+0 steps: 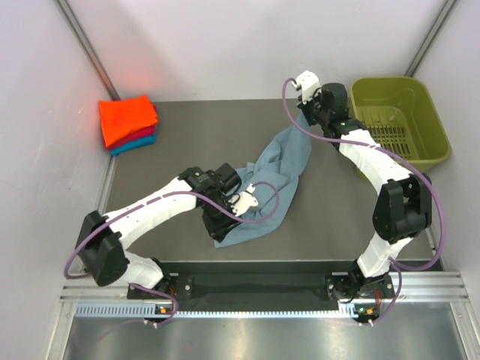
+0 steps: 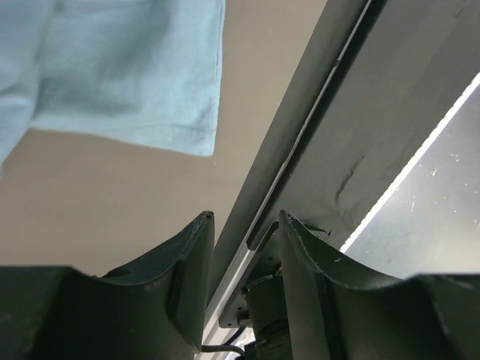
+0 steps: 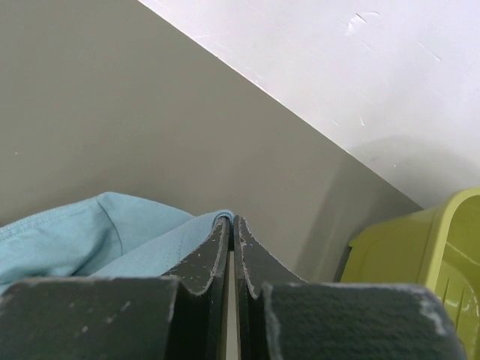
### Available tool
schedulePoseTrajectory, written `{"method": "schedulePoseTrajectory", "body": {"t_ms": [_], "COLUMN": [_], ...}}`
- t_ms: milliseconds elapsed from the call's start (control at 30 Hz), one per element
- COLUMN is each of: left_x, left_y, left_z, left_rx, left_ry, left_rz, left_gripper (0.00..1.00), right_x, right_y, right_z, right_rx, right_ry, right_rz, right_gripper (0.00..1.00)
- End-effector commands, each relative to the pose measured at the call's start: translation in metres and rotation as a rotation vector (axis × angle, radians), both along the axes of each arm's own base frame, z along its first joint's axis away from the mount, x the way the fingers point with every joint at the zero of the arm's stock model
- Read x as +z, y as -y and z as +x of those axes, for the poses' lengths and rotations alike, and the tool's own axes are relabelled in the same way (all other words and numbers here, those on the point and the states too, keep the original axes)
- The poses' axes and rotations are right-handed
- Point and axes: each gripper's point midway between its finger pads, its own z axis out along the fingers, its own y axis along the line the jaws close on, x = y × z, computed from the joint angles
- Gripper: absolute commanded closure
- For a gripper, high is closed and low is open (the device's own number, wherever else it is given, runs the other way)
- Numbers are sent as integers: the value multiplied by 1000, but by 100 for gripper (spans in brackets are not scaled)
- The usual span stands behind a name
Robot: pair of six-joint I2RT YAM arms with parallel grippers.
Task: Fold and stack the t-shirts
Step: Flatten the tshirt out
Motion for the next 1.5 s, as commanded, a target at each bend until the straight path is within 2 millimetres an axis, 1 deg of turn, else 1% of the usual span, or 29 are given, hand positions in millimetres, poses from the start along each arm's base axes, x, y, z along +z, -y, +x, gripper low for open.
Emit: {"method": "schedulePoseTrajectory", "body": {"t_ms": [0,33,167,267,300,333,400,433,500,567,600,800,933,967,1067,1200,1400,1467], "left_x": [-12,-19,-36,-52,-52,-55,-64,-68,-78,-82,-87,-98,-98,-99,-103,-115,-115,-115], "left_y": [9,9,14,13,12,16,17,22,21,23,21,17,14,11,8,-1,-1,-1], "left_z": [1,0,0,-2,-2,2,3,6,7,11,12,15,14,17,19,15,9,8], "left_rx": [-14,-20,-33,-36,-32,-27,-11,-3,22,39,45,74,92,108,115,118,111,109], "left_ry": [-11,-26,-48,-61,-65,-48,-55,-47,-48,-36,-35,-35,-45,-25,-24,-59,-89,-91], "left_rz": [10,28,56,83,95,86,91,80,99,101,118,171,194,210,240,313,321,322], "left_gripper": [55,55,54,55,55,55,55,55,56,56,56,58,58,57,57,57,56,58], "right_x": [50,51,53,55,55,54,51,51,49,48,45,36,34,34,30,28,32,33], "right_y": [4,5,5,5,4,3,4,3,4,5,5,5,5,5,3,3,6,8], "right_z": [1,1,2,4,5,5,5,5,5,5,5,6,9,9,11,16,23,23], "right_rx": [-3,-4,-5,-6,-7,-6,-7,-5,-5,-9,-9,-10,-12,-12,-12,-11,-27,-33], "right_ry": [115,119,121,127,127,123,117,115,112,110,104,89,86,85,76,74,84,86], "right_rz": [32,32,36,36,37,38,36,32,28,25,22,15,15,16,18,21,38,41], "right_gripper": [100,100,100,100,100,100,100,100,100,100,100,100,100,100,100,100,100,100]}}
